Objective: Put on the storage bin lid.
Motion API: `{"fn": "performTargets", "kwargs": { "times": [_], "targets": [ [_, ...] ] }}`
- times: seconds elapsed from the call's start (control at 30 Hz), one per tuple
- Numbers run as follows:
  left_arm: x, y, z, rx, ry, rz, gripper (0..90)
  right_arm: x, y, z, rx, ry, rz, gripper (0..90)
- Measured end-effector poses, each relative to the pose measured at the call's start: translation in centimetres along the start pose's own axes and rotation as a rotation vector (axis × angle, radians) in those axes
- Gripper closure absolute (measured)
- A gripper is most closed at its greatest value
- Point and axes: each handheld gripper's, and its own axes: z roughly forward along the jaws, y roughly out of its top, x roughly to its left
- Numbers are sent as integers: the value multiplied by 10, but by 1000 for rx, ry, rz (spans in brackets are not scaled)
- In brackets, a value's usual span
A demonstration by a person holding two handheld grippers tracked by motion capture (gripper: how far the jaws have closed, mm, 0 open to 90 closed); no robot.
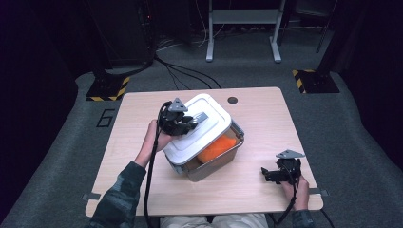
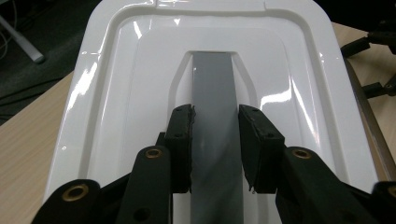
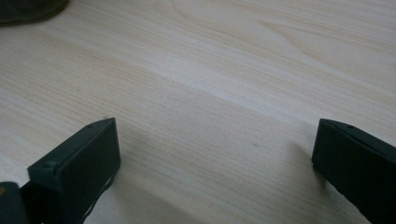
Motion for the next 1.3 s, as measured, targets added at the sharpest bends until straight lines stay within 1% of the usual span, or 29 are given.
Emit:
{"fn": "performTargets", "kwargs": {
  "times": [0.07,0.1,0.13,0.17,0.2,0.23,0.27,0.37,0.43,0.47,0.53,0.6,0.77,0.87,0.93,1.07,1.1,1.13,1.3],
  "targets": [
    [-3,1,3,3,-10,10,664,0,0,0,0,0,1,3],
    [-4,1,5,2,-20,8,664,0,0,0,0,0,1,2],
    [-4,1,6,5,-28,14,664,0,0,0,0,0,0,2],
    [-6,1,7,5,-33,12,664,0,0,0,0,0,0,3],
    [-6,2,9,10,-39,21,664,0,0,0,0,0,1,3],
    [-8,2,10,9,-48,17,664,0,0,0,0,0,0,3],
    [-9,2,12,11,-53,22,665,0,0,0,0,0,0,3],
    [-12,3,15,20,-77,28,665,0,0,0,0,0,1,3],
    [-14,3,18,26,-83,33,665,0,0,0,0,0,0,3],
    [-15,3,20,31,-92,39,665,0,0,0,0,0,0,3],
    [-16,3,23,39,-95,44,664,0,0,0,0,0,0,3],
    [-18,3,25,47,-103,40,665,0,0,0,-1,1,0,3],
    [-19,3,31,66,-103,45,664,0,0,0,2,1,-4,3],
    [-20,3,34,78,-108,47,665,0,0,0,2,1,-4,3],
    [-21,2,38,93,-118,56,664,0,0,0,1,0,-3,3],
    [-24,1,42,107,-120,58,664,0,0,0,1,1,-4,3],
    [-24,1,43,110,-115,61,664,0,0,0,2,1,-5,3],
    [-24,1,44,104,-118,51,664,0,0,0,2,1,-4,3],
    [-24,1,44,103,-123,53,664,0,0,0,2,1,-4,3]
  ]
}}
